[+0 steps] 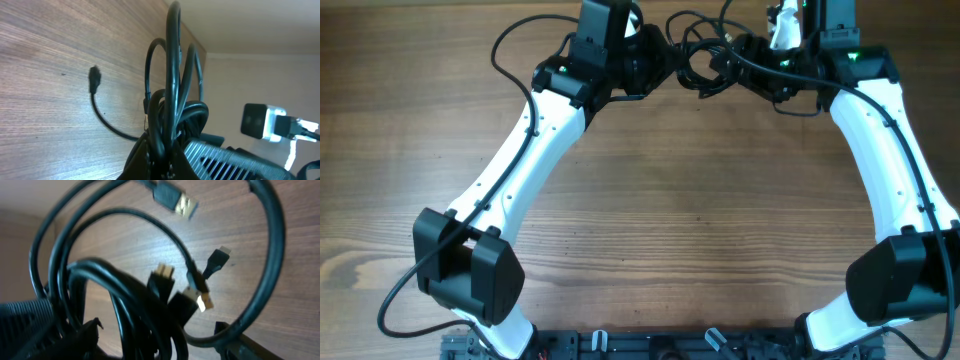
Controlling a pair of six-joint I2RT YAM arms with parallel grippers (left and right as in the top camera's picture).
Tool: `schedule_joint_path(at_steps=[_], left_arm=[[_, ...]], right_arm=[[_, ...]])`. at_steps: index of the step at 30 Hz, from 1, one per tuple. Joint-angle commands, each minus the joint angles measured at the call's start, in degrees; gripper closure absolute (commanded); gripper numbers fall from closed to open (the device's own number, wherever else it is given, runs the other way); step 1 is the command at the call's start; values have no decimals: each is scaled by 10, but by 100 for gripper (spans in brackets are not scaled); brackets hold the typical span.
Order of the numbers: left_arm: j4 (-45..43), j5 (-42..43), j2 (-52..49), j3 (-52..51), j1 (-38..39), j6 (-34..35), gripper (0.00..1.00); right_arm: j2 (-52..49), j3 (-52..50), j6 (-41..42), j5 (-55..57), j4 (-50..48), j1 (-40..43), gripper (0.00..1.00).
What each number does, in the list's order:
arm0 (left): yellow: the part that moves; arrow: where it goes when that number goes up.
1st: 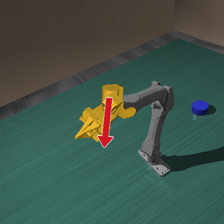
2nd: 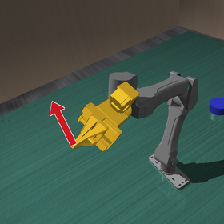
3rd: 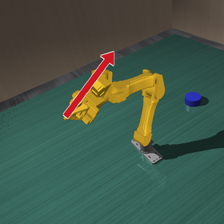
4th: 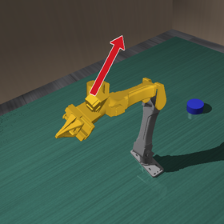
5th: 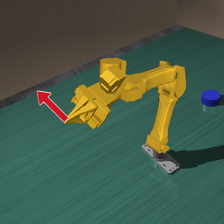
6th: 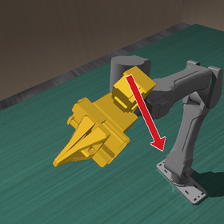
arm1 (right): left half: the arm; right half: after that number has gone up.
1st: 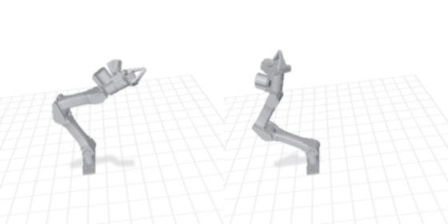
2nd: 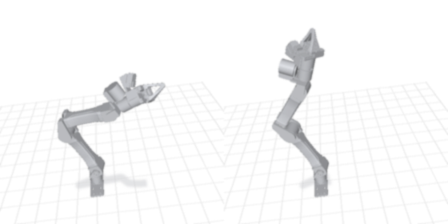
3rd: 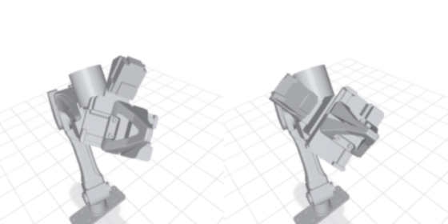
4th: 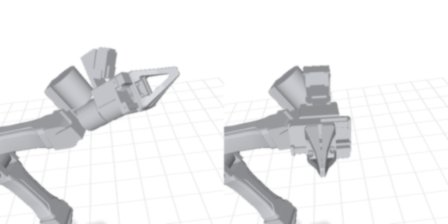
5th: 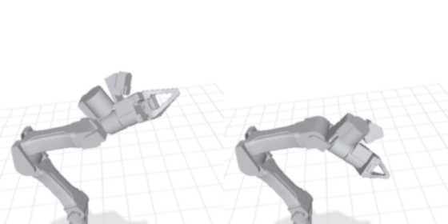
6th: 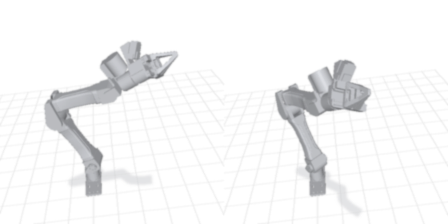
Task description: Untangle cables
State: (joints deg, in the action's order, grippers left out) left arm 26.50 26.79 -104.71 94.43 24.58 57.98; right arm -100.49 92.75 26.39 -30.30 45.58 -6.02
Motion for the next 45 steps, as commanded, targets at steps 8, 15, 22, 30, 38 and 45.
schedule_joint_path(at_steps=[8, 15, 22, 30, 38, 45], left_arm=[[19, -12, -1, 3, 1, -68, 96], [20, -12, -1, 3, 1, -121, 96], [20, -12, -1, 3, 1, -128, 96], [21, -3, -1, 3, 1, -128, 96], [26, 6, -1, 3, 1, -128, 96], [30, 8, -1, 3, 1, -128, 96]], right_arm=[[13, 10, 2, 274, 20, 7, 20], [28, 23, -210, 3, -2, 10, 13], [26, 17, -261, -10, -2, -4, 13], [-6, 14, -328, 37, -27, -31, 16], [-39, 14, -352, 112, -42, -35, 26], [-51, 14, -348, 108, -59, -35, 41]])
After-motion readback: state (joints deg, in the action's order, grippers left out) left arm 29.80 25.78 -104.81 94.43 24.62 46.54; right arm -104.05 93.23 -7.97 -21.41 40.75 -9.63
